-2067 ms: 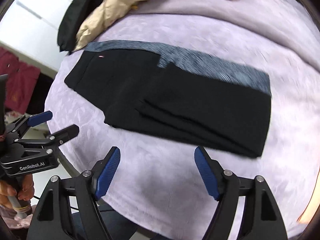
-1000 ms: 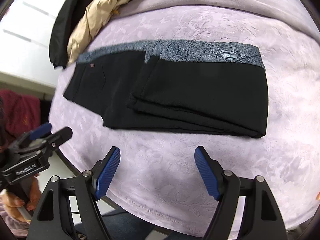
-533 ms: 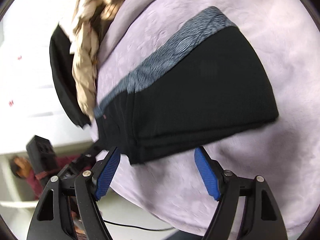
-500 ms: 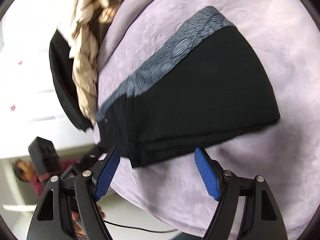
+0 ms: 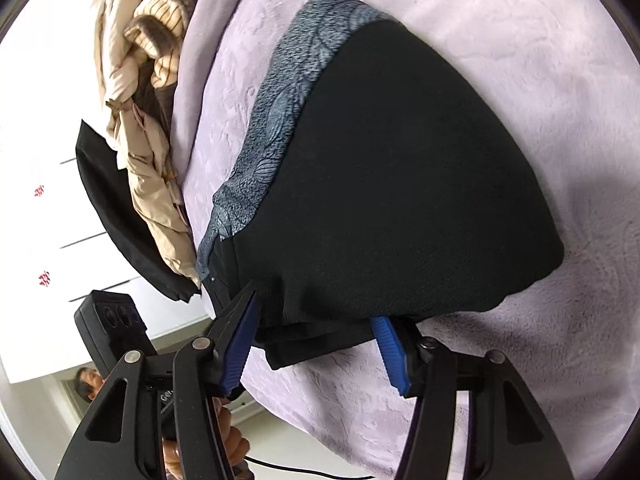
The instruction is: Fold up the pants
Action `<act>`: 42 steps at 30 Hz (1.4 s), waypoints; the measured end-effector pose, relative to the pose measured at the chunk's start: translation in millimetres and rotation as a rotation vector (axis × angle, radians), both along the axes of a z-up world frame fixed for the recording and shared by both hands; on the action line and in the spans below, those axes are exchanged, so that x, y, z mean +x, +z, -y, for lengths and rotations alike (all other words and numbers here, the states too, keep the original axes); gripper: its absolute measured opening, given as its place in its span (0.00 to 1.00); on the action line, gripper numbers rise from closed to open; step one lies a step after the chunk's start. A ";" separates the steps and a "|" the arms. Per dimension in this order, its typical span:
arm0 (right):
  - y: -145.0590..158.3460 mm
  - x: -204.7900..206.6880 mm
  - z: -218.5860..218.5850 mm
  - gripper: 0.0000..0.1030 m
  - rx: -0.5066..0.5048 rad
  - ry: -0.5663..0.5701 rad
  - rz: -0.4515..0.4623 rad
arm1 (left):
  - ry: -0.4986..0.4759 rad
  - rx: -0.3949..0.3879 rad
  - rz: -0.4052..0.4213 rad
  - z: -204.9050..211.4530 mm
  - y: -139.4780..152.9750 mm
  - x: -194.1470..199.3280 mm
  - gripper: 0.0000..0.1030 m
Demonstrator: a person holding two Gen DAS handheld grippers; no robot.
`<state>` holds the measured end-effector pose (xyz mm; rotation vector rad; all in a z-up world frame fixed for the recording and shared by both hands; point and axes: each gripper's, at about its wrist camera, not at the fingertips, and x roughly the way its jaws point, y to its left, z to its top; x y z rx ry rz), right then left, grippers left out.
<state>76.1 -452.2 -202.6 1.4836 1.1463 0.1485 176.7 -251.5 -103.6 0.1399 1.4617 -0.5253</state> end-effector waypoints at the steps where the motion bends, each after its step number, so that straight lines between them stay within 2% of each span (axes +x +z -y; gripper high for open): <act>1: -1.2 -0.1 0.5 0.59 0.002 0.000 0.004 | -0.002 0.006 0.002 0.7 -0.2 -0.3 0.50; 5: -3.8 0.3 1.6 0.59 0.006 0.005 0.018 | -0.001 0.018 0.006 1.0 0.3 -0.8 0.50; 9: 2.4 3.6 -1.7 0.59 -0.032 0.040 0.040 | 0.006 0.016 0.006 1.6 -1.5 -0.7 0.50; 13: -4.6 5.7 -1.2 0.59 -0.006 0.006 0.026 | 0.002 0.022 0.007 3.1 -3.4 -0.9 0.50; 14: -6.1 5.5 -1.0 0.53 -0.001 0.001 0.022 | 0.001 0.024 0.008 3.0 -3.3 -0.8 0.50; 15: -7.1 5.3 -1.2 0.37 -0.010 0.004 0.012 | 0.000 0.025 0.011 3.8 -3.0 -1.2 0.50; 17: -10.5 4.4 -1.5 0.18 -0.019 0.017 -0.007 | -0.001 0.023 0.015 3.0 -0.9 -1.4 0.50; 18: -11.6 3.1 -0.8 0.16 -0.011 0.013 -0.003 | -0.001 0.023 0.014 2.1 -0.2 -1.8 0.50; 30: -9.9 5.6 -1.6 0.19 -0.009 0.030 0.006 | 0.001 0.027 0.020 3.5 -2.1 -2.7 0.50; 33: -8.8 6.5 -2.8 0.18 -0.021 0.031 0.001 | -0.002 0.046 0.030 4.0 -2.7 -3.1 0.38; 38: 1.5 11.7 -5.7 0.09 -0.080 0.066 0.018 | 0.011 0.022 0.023 -4.1 0.4 -1.7 0.34; 42: 18.3 16.6 -6.1 0.08 -0.109 0.102 0.061 | 0.006 -0.006 0.053 -13.8 15.6 -7.5 0.34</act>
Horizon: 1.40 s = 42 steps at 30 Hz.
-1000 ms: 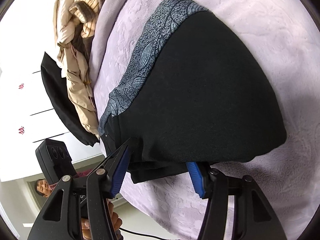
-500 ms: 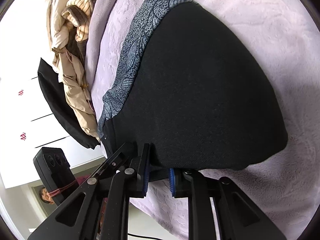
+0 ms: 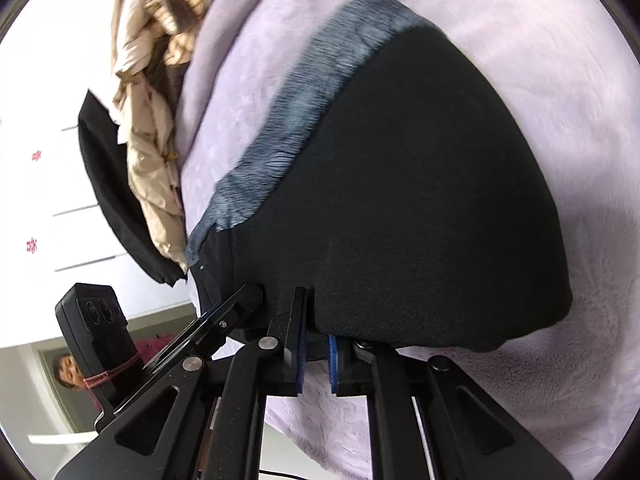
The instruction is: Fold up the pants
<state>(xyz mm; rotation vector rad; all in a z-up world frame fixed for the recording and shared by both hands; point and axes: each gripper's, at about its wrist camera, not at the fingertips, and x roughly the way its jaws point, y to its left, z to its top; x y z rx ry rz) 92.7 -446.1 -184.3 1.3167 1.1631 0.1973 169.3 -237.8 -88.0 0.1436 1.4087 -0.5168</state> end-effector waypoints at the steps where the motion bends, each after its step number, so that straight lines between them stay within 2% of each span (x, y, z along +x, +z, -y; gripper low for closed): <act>1: 3.9 0.6 -0.4 0.08 -0.002 0.010 0.010 | -0.003 -0.005 0.008 -4.6 3.9 -2.3 0.34; 4: 7.7 1.6 -3.3 0.08 -0.010 0.029 0.011 | 0.010 -0.007 0.010 -16.3 4.1 -7.9 0.34; 9: -10.4 5.4 -16.4 0.08 -0.043 0.081 -0.049 | 0.028 0.040 -0.021 -20.1 -16.8 -10.9 0.34; 11: -9.3 7.4 -19.6 0.08 -0.070 0.105 -0.044 | 0.035 0.054 -0.016 -19.8 -17.4 -11.3 0.35; 12: -6.7 7.5 -19.6 0.12 -0.075 0.113 -0.040 | 0.040 0.065 -0.005 -19.4 -15.0 -12.1 0.44; 13: -3.9 8.5 -19.8 0.13 -0.080 0.121 -0.043 | 0.049 0.078 0.006 -18.6 -13.3 -12.4 0.59; 14: -1.1 9.4 -20.5 0.16 -0.085 0.140 -0.048 | 0.057 0.088 0.016 -20.5 -11.2 -12.8 0.63; 18: 27.7 9.9 -25.1 0.40 -0.141 0.275 0.015 | 0.089 0.082 0.029 -36.5 2.5 -13.5 0.63; 20: 51.0 6.0 -17.0 0.42 -0.209 0.325 0.110 | 0.102 0.085 0.045 -43.6 10.3 -12.3 0.63; 22: 64.5 3.0 1.2 0.46 -0.293 0.302 0.155 | 0.104 0.081 0.059 -44.3 17.4 -8.7 0.63; 24: 63.7 2.7 31.5 0.50 -0.340 0.206 0.146 | 0.096 0.067 0.085 -34.3 26.4 -1.5 0.63; 26: 45.3 8.1 60.8 0.50 -0.307 0.112 0.101 | 0.083 0.045 0.095 -20.5 31.6 6.1 0.63; 28: 20.8 15.8 78.1 0.50 -0.281 0.069 0.067 | 0.061 0.031 0.092 -0.8 29.1 13.9 0.63; 30: -9.7 27.3 83.1 0.49 -0.231 0.082 0.018 | 0.031 0.032 0.084 19.8 18.1 19.1 0.63; 31: -19.5 30.1 81.4 0.43 -0.199 0.098 -0.005 | 0.013 0.041 0.076 30.1 10.0 20.6 0.63; 32: -24.4 32.7 78.0 0.38 -0.173 0.101 -0.021 | -0.007 0.065 0.069 40.0 0.5 21.5 0.63; 34: -12.6 33.1 71.8 0.38 -0.178 0.119 0.015 | -0.023 0.132 0.094 40.7 -10.9 19.9 0.63; 35: -4.6 32.4 67.4 0.38 -0.190 0.132 0.039 | -0.024 0.160 0.074 36.2 -24.6 19.2 0.63; 37: -0.3 31.2 65.1 0.38 -0.210 0.152 0.043 | 0.004 0.115 0.044 22.1 -35.5 17.5 0.63; 38: -2.8 30.5 66.8 0.39 -0.250 0.164 0.014 | 0.000 0.104 0.051 18.8 -34.8 15.7 0.63; 40: -8.2 31.1 67.7 0.48 -0.339 0.183 -0.056 | -0.043 0.153 0.065 19.1 -29.3 8.4 0.63; 42: 5.4 29.5 65.4 0.50 -0.412 0.160 -0.061 | -0.038 0.191 0.069 18.3 -20.8 0.3 0.63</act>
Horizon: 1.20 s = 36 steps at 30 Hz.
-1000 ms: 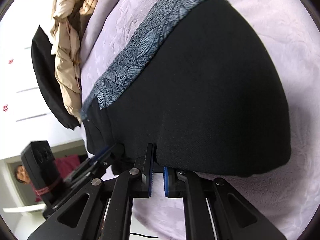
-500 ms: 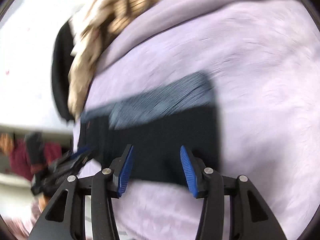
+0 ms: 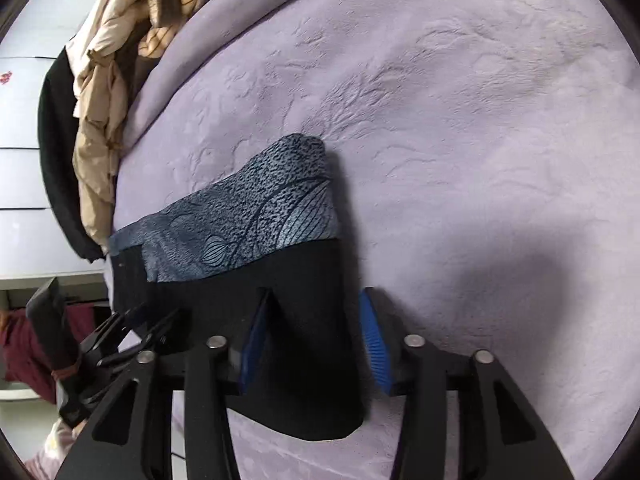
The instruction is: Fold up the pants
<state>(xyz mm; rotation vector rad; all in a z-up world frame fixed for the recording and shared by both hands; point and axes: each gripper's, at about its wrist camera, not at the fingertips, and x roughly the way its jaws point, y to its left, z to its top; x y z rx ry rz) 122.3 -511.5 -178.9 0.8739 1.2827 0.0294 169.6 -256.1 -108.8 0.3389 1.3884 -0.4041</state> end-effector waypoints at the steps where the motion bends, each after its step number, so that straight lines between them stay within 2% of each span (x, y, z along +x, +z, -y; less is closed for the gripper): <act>1: 11.4 -0.8 -3.8 0.50 -0.058 0.007 0.008 | 0.017 -0.004 -0.005 -3.4 4.2 -3.0 0.63; 2: 27.0 -1.9 -10.6 0.50 -0.103 0.023 0.043 | 0.035 -0.010 -0.011 -9.6 8.3 -8.1 0.63; 6: 59.9 14.1 -51.4 0.51 -0.130 0.148 0.158 | 0.103 0.015 -0.021 -32.5 25.5 -26.3 0.63; 8: 58.2 31.7 -76.2 0.52 -0.092 0.208 0.183 | 0.148 0.031 -0.008 -47.8 34.6 -35.3 0.68; 9: 54.3 43.2 -90.6 0.52 -0.073 0.228 0.193 | 0.176 0.040 -0.003 -56.3 38.8 -39.6 0.81; 10: 48.3 52.8 -102.5 0.52 -0.049 0.243 0.205 | 0.210 0.049 0.007 -66.4 43.9 -43.5 0.87; 12: 25.2 71.2 -135.8 0.52 0.047 0.307 0.172 | 0.264 0.064 0.011 -85.8 52.3 -50.2 0.87; 13: 9.4 72.3 -150.8 0.52 0.108 0.361 0.105 | 0.284 0.072 0.004 -92.8 54.3 -52.6 0.87; 14: 6.6 71.1 -164.0 0.52 0.092 0.396 0.086 | 0.309 0.085 -0.007 -101.0 56.4 -55.4 0.87; 15: 19.4 67.3 -175.3 0.54 0.026 0.447 0.131 | 0.329 0.096 -0.011 -106.5 58.3 -57.3 0.87; 18: 45.1 46.5 -186.8 0.54 0.074 0.555 0.161 | 0.373 0.105 -0.020 -110.4 57.2 -62.2 0.87; 20: 58.7 31.0 -180.8 0.56 0.021 0.554 0.172 | 0.382 0.115 -0.023 -111.1 58.5 -64.1 0.87; 24: 76.1 1.3 -157.9 0.70 -0.089 0.518 0.155 | 0.401 0.118 -0.025 -107.5 65.5 -72.6 0.87; 26: 81.2 -4.8 -145.6 0.77 -0.111 0.486 0.145 | 0.405 0.109 -0.024 -102.2 70.3 -79.6 0.87; 32: 77.0 -38.7 -122.4 0.78 -0.092 0.424 0.102 | 0.434 0.127 -0.009 -95.9 82.1 -99.4 0.87; 34: 71.8 -44.6 -123.0 0.78 -0.075 0.428 0.089 | 0.463 0.111 -0.008 -100.5 84.7 -106.4 0.87; 36: 70.3 -51.1 -126.4 0.78 -0.099 0.442 0.080 | 0.484 0.088 -0.017 -107.9 85.6 -111.0 0.87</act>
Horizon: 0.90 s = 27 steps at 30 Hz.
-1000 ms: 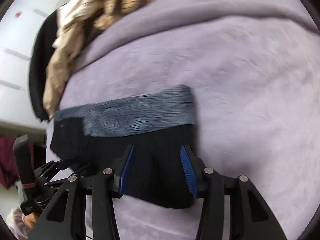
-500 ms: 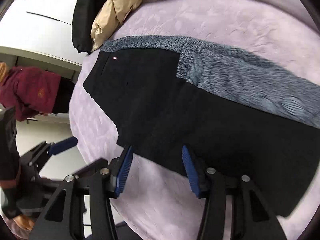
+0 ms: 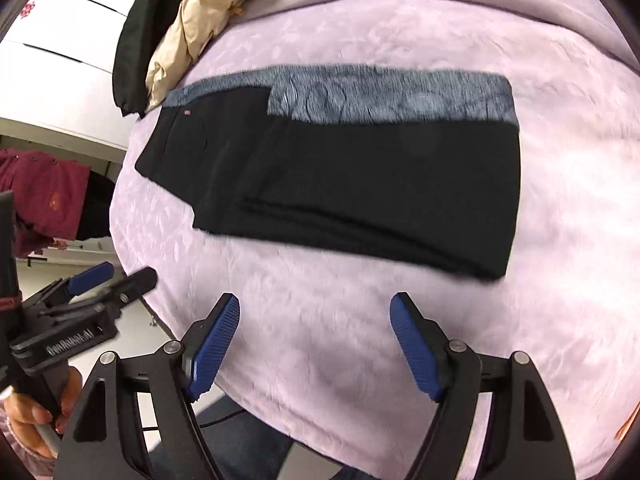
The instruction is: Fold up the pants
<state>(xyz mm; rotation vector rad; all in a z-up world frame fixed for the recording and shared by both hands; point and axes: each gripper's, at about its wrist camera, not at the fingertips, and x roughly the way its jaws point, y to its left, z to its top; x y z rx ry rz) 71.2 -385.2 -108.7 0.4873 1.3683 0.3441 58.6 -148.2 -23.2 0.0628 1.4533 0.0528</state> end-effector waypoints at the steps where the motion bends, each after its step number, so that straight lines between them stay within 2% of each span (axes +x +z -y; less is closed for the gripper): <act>1: 1.4 -1.9 -1.3 0.78 -0.019 0.004 -0.002 | 0.003 -0.017 -0.001 -3.1 0.4 -0.7 0.87; 5: 10.7 -3.9 -10.6 0.78 -0.047 -0.058 0.023 | -0.031 -0.072 0.056 -25.6 7.0 11.1 0.87; 7: 16.3 -0.6 -23.0 0.78 -0.069 -0.109 0.043 | -0.054 -0.129 0.100 -49.3 15.1 23.5 0.87; 12: 36.6 6.3 -76.2 0.79 -0.061 -0.227 0.071 | -0.131 -0.192 0.131 -105.0 18.8 50.9 0.87; 16: 50.6 11.6 -126.9 0.82 -0.111 -0.254 0.093 | -0.184 -0.148 0.115 -144.4 10.3 69.3 0.87; 18: 62.1 15.5 -145.1 0.82 -0.119 -0.220 0.097 | -0.197 -0.130 0.125 -159.5 10.2 74.4 0.87; 20: 73.9 20.9 -154.2 0.82 -0.175 -0.193 0.121 | -0.186 -0.140 0.130 -172.0 7.8 78.1 0.87; 22: 80.2 27.8 -155.7 0.82 -0.189 -0.202 0.112 | -0.152 -0.149 0.116 -181.6 2.8 81.5 0.87; 27: 70.3 35.6 -155.9 0.82 -0.178 -0.238 0.022 | -0.059 -0.190 0.104 -193.4 -5.3 79.4 0.87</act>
